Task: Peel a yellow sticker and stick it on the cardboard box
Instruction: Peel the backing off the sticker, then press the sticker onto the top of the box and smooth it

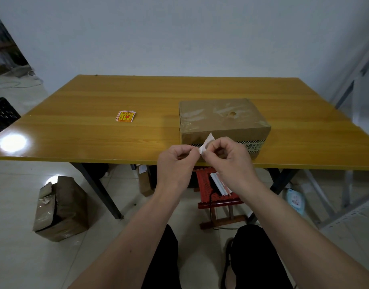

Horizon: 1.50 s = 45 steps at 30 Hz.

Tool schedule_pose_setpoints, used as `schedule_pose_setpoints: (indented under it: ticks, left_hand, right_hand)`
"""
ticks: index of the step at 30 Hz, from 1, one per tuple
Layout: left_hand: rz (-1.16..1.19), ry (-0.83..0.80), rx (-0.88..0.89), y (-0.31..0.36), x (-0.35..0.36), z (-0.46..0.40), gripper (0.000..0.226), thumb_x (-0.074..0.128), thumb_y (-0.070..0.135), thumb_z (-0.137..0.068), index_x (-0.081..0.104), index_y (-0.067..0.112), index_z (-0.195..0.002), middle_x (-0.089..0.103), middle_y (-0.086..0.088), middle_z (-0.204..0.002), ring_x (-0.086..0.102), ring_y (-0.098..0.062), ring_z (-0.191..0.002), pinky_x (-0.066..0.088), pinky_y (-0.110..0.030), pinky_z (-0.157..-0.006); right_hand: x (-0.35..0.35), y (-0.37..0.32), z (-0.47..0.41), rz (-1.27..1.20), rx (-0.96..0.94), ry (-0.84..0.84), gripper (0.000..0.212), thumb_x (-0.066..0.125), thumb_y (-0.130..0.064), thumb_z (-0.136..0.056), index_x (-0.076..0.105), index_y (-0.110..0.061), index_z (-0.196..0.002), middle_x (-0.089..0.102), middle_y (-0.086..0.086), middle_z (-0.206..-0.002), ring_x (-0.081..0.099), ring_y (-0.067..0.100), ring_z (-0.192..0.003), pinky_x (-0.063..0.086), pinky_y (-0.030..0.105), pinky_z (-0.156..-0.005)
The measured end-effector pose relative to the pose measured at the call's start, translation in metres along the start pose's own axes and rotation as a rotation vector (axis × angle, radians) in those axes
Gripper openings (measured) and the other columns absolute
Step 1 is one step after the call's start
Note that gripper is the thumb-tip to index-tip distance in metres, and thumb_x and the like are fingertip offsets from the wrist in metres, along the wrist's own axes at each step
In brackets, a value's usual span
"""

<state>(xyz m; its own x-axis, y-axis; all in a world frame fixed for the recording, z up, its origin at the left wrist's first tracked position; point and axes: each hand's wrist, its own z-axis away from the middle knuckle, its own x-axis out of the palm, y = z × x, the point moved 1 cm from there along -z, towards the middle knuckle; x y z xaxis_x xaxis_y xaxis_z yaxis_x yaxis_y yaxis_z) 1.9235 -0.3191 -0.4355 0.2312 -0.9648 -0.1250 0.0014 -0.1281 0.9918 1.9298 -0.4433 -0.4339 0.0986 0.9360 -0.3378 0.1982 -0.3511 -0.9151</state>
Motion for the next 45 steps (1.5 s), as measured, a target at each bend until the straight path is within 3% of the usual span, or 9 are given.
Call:
schedule_pose_setpoints:
  ticks: [6, 13, 18, 24, 28, 34, 38, 41, 45]
  left_hand:
    - [0.045, 0.003, -0.041, 0.009, 0.002, 0.001, 0.013, 0.065, 0.023, -0.085, 0.076, 0.017, -0.085, 0.072, 0.003, -0.088, 0.061, -0.006, -0.083, 0.044, -0.019, -0.073]
    - [0.176, 0.043, -0.134, 0.043, 0.009, -0.003, 0.009, 0.068, 0.020, -0.084, 0.070, 0.020, -0.075, 0.065, 0.010, -0.069, 0.054, 0.002, -0.065, 0.040, -0.016, -0.060]
    - [0.190, 0.047, -0.177, 0.063, 0.021, -0.014, 0.009, 0.068, 0.023, -0.084, 0.067, 0.023, -0.075, 0.070, 0.004, -0.092, 0.054, -0.004, -0.075, 0.041, -0.019, -0.066]
    - [0.151, 0.088, -0.207, 0.079, 0.040, -0.034, 0.012, 0.065, 0.026, -0.087, 0.069, 0.017, -0.093, 0.067, -0.006, -0.113, 0.058, -0.023, -0.109, 0.041, -0.031, -0.086]
    - [0.152, 0.087, -0.200, 0.087, 0.055, -0.048, 0.017, 0.063, 0.024, -0.089, 0.070, 0.015, -0.101, 0.066, -0.003, -0.111, 0.055, -0.019, -0.102, 0.040, -0.030, -0.087]
    - [0.027, 0.086, -0.129, 0.092, 0.079, -0.067, 0.011, 0.062, 0.036, -0.086, 0.069, 0.033, -0.078, 0.072, 0.006, -0.101, 0.062, -0.016, -0.093, 0.047, -0.031, -0.074]
    - [-0.016, 0.045, -0.064, 0.096, 0.097, -0.071, 0.021, 0.057, 0.031, -0.092, 0.069, 0.022, -0.107, 0.062, 0.016, -0.086, 0.050, -0.002, -0.071, 0.036, -0.017, -0.058]
    - [-0.070, 0.040, -0.010, 0.094, 0.105, -0.073, 0.024, 0.056, 0.030, -0.093, 0.068, 0.020, -0.111, 0.060, 0.011, -0.091, 0.043, 0.004, -0.063, 0.037, -0.015, -0.046]
    - [-0.031, -0.006, -0.044, 0.091, 0.114, -0.084, 0.023, 0.059, 0.025, -0.092, 0.068, 0.016, -0.110, 0.061, 0.011, -0.086, 0.049, 0.002, -0.068, 0.036, -0.014, -0.052]
  right_hand:
    - [-0.013, -0.005, -0.002, -0.017, 0.093, 0.046, 0.007, 0.061, -0.009, -0.083, 0.061, -0.003, -0.079, 0.059, 0.002, -0.076, 0.051, 0.013, -0.069, 0.044, 0.026, -0.063]
    - [-0.042, -0.019, -0.009, -0.068, 0.141, 0.100, 0.013, 0.055, -0.010, -0.088, 0.051, -0.011, -0.076, 0.051, 0.005, -0.073, 0.043, 0.017, -0.065, 0.038, 0.033, -0.061]
    - [-0.068, -0.026, -0.019, -0.097, 0.186, 0.171, 0.009, 0.053, -0.008, -0.088, 0.054, -0.009, -0.079, 0.056, 0.011, -0.080, 0.047, 0.020, -0.069, 0.040, 0.034, -0.062]
    - [-0.103, -0.021, -0.033, -0.128, 0.233, 0.273, 0.009, 0.051, -0.007, -0.088, 0.053, -0.007, -0.079, 0.055, 0.010, -0.076, 0.046, 0.020, -0.063, 0.039, 0.031, -0.057]
    - [-0.116, -0.013, -0.044, -0.119, 0.240, 0.315, 0.012, 0.052, -0.008, -0.090, 0.053, -0.007, -0.078, 0.054, 0.013, -0.079, 0.045, 0.020, -0.063, 0.040, 0.031, -0.059]
    - [-0.135, 0.002, -0.060, -0.102, 0.235, 0.417, 0.014, 0.052, -0.012, -0.092, 0.055, -0.008, -0.079, 0.054, 0.005, -0.074, 0.045, 0.017, -0.063, 0.040, 0.025, -0.057]
    - [-0.143, 0.025, -0.072, 0.012, 0.239, 0.462, 0.016, 0.051, -0.013, -0.092, 0.054, -0.010, -0.076, 0.051, -0.001, -0.069, 0.044, 0.012, -0.060, 0.037, 0.023, -0.053]
    - [-0.144, 0.049, -0.080, 0.148, 0.281, 0.450, 0.016, 0.051, -0.016, -0.093, 0.056, -0.010, -0.079, 0.052, -0.002, -0.070, 0.048, 0.014, -0.064, 0.037, 0.024, -0.052]
    - [-0.137, 0.078, -0.088, 0.320, 0.392, 0.337, 0.014, 0.052, -0.020, -0.093, 0.056, -0.012, -0.082, 0.056, 0.001, -0.077, 0.053, 0.019, -0.072, 0.038, 0.026, -0.054]
